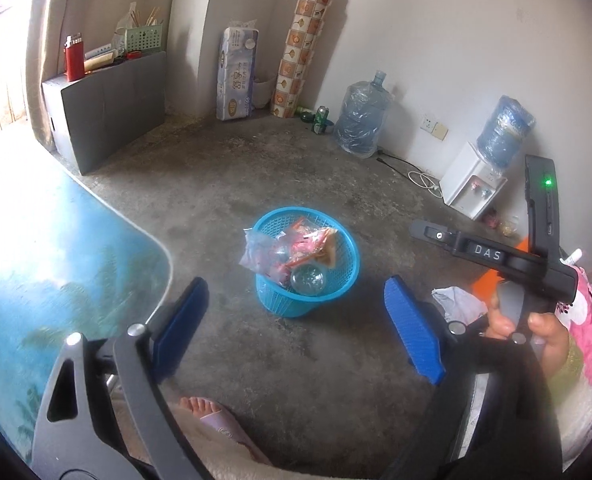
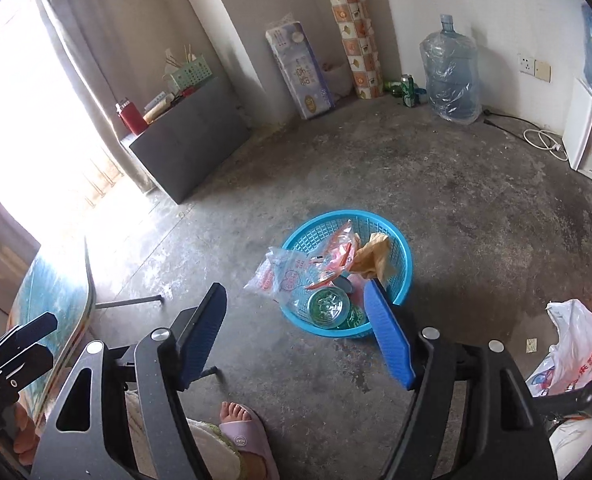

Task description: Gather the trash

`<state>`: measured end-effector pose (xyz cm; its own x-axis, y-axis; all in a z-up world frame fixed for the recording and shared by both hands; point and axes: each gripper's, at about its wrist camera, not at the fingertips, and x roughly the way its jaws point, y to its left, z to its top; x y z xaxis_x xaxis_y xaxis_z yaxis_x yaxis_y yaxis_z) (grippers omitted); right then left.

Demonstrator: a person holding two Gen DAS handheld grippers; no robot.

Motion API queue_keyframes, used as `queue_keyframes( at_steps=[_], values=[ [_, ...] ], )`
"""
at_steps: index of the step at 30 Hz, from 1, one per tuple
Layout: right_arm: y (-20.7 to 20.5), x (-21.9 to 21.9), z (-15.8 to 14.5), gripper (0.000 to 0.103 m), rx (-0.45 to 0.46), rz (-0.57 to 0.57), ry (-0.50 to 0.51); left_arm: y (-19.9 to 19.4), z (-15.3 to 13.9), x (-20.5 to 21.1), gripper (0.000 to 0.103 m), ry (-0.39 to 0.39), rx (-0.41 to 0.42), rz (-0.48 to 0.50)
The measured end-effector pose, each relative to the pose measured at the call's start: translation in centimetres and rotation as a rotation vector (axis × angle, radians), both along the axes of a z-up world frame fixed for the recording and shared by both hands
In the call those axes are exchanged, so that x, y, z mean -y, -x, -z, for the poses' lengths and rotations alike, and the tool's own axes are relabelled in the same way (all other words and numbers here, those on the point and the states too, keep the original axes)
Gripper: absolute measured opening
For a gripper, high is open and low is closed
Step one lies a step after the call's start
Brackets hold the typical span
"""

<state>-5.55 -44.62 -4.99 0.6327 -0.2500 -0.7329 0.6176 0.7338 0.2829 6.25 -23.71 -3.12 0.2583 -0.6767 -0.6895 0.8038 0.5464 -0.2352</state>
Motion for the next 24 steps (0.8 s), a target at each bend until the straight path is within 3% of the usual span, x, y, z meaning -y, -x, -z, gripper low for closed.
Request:
queue_keyframes(
  at_steps=[4,12,17,21,24],
  values=[
    [0.4,-5.3,-1.9,0.089,0.004,-0.027,0.059,1.6,-1.6,-4.5,0.092,-0.018,0.072,-0.110],
    [0.7,-14.3,-3.0,0.096,-0.087,-0.056,0.185,2.7,-3.0,-11.3,0.094,-0.049,0.098,-0.351],
    [0.8,-16.4,-4.2,0.096,-0.128,0.006,0.276,2.5,-3.3,-13.5,0.094,-0.088,0.118,-0.488],
    [1.3,-16.6,-5.8,0.096,-0.139,0.102,0.349,2.6,-3.6,-13.9,0.094,-0.142,0.205,-0.557],
    [1.9,-16.5,-6.5,0.096,-0.120,0.179,0.390,3.0,-3.9,-14.0,0.094,-0.137,0.247,-0.590]
  ],
)
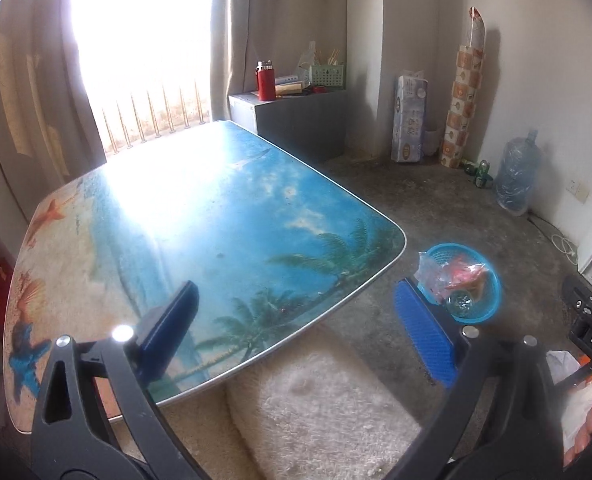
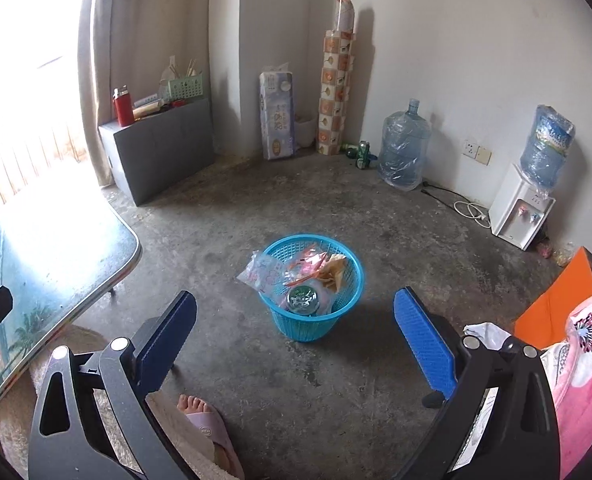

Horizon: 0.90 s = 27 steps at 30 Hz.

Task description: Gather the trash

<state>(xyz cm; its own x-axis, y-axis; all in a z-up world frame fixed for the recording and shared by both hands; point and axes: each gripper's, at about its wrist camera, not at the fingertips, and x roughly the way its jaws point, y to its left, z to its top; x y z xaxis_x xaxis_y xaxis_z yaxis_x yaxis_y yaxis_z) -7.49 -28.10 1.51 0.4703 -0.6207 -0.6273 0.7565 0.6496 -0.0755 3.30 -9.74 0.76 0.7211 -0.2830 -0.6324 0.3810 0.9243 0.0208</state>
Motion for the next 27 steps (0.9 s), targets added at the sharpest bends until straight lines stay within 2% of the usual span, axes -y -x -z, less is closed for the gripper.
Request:
queue_keyframes(
  at_steps=[4,10,15,19,22,27],
  values=[
    [0.0,-0.2,-0.3,0.096,-0.009,0.040,0.014,-0.2,0.0,0.3,0.094,-0.007,-0.018,0.000],
    [-0.6,-0.9,0.2,0.096,-0.056,0.045,0.028,-0.8,0.9,1.3,0.094,-0.063,-0.055,-0.005],
    [-0.8,-0.8,0.3,0.096,-0.072,0.049,0.024,-1.3,1.4,0.9,0.094,-0.043,-0.110,-0.017],
    [-0.4,-0.7,0.3,0.096,-0.058,0.068,0.008,-1.3,1.3,0.7,0.094,-0.044,-0.085,-0.049],
    [-0.3,-0.5,0.4,0.096,-0.052,0.080,-0.003,-1.3,1.2,1.0,0.094,-0.074,-0.069,-0.059],
    [0.1,-0.4,0.6,0.096,-0.044,0.104,-0.032,-1.3,1.5,1.5,0.094,-0.105,-0.082,-0.060]
  ],
)
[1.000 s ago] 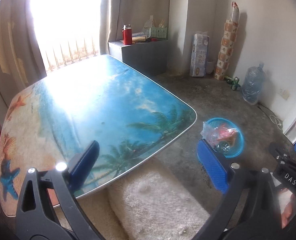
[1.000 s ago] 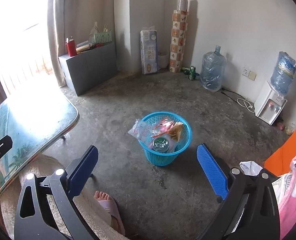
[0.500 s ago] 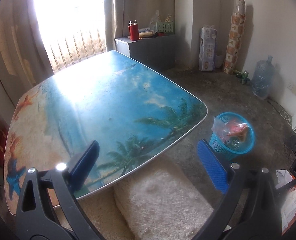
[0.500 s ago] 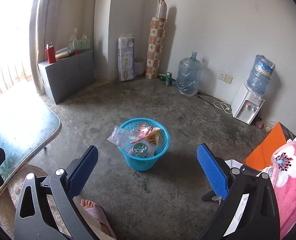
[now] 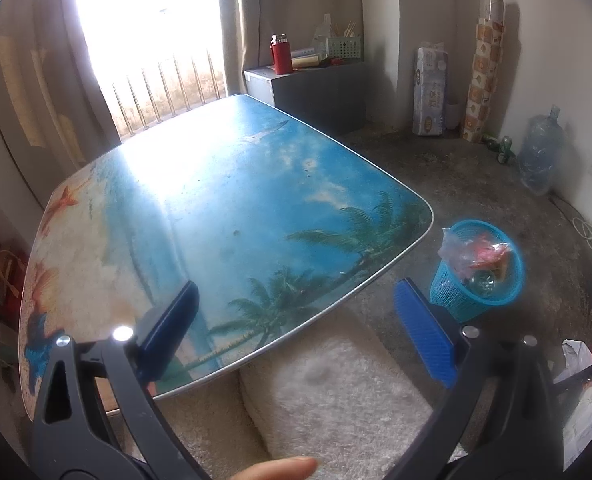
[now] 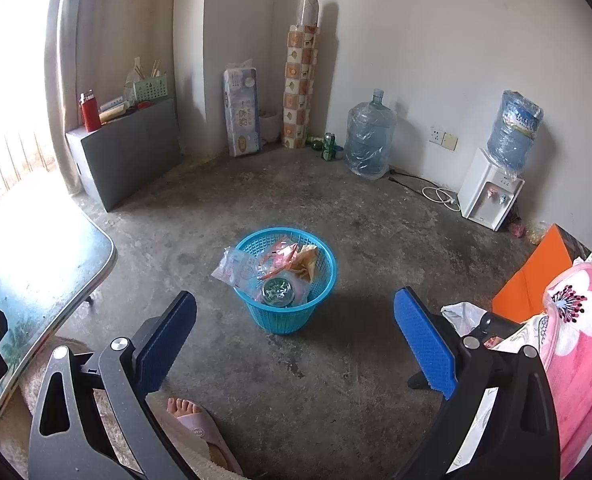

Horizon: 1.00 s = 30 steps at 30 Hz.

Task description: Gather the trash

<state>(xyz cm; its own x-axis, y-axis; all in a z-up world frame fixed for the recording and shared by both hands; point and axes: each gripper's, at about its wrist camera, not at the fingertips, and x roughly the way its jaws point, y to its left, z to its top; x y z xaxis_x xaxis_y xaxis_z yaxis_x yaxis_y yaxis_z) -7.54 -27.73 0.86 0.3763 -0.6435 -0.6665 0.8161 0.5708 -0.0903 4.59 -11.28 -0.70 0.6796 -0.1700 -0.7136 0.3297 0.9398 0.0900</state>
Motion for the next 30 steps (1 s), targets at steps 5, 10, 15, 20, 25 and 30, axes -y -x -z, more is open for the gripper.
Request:
queue_keyframes(
  at_steps=[5,10,15,20,25,30],
  values=[
    [0.2,0.3,0.2,0.096,0.002,0.017,-0.022,0.0,-0.2,0.3,0.094,0.003,0.003,0.003],
    [0.6,0.8,0.2,0.096,0.019,0.039,-0.030,0.0,-0.4,0.7,0.094,0.010,-0.004,0.002],
    [1.0,1.3,0.3,0.096,0.029,0.053,-0.042,0.1,-0.2,1.1,0.094,0.005,-0.014,0.010],
    [1.1,1.4,0.3,0.096,0.031,0.054,-0.042,0.2,-0.1,1.1,0.094,0.003,-0.025,0.017],
    [1.2,1.4,0.2,0.096,0.033,0.061,-0.045,0.3,-0.1,1.3,0.094,0.006,-0.028,0.028],
    [1.0,1.4,0.3,0.096,0.021,0.062,-0.048,0.4,0.0,1.4,0.094,0.009,-0.033,0.034]
  ],
)
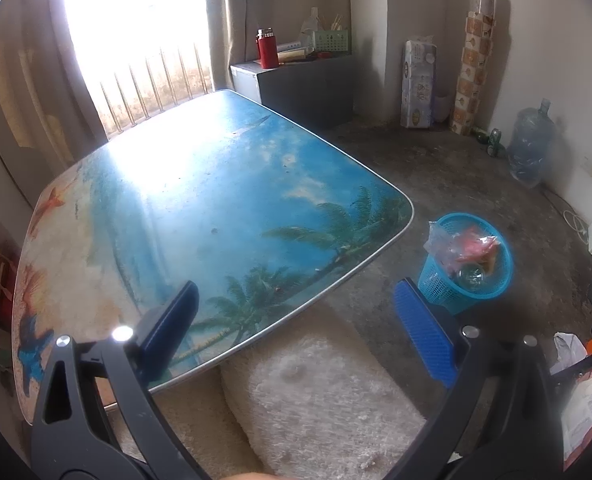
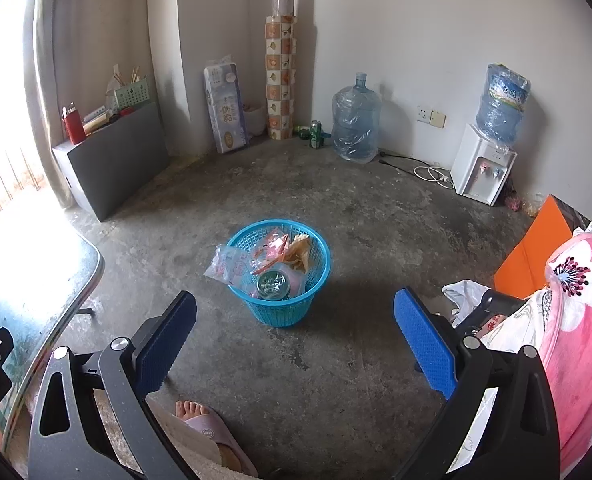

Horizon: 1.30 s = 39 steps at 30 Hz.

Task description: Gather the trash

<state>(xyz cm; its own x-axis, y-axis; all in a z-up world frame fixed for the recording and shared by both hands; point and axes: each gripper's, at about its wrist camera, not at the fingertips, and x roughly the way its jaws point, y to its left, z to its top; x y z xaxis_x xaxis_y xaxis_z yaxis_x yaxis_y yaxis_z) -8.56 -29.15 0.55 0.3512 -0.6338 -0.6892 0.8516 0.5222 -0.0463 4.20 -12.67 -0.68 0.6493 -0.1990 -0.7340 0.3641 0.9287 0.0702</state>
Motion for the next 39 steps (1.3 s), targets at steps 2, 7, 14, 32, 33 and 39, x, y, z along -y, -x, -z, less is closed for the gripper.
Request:
queue_keyframes(
  at_steps=[2,7,14,32,33,39],
  values=[
    [-0.05,-0.03,-0.03,0.096,0.003,0.000,0.003,0.05,0.03,0.02,0.094,0.002,-0.002,0.001],
    [-0.14,-0.02,0.01,0.096,0.001,0.002,0.003,-0.01,-0.01,-0.03,0.094,0.007,-0.007,0.006],
    [-0.20,-0.14,0.23,0.096,-0.001,0.002,0.002,-0.03,0.02,-0.05,0.094,0.007,-0.011,0.011],
    [-0.04,-0.16,0.29,0.096,0.010,0.008,0.002,0.09,0.15,0.21,0.094,0.008,-0.015,0.015],
    [-0.04,-0.20,0.29,0.096,0.010,0.009,0.001,0.10,0.15,0.22,0.094,0.009,-0.015,0.015],
    [0.00,-0.21,0.23,0.096,0.011,0.008,0.004,0.10,0.15,0.23,0.094,0.009,-0.015,0.014]
  ],
)
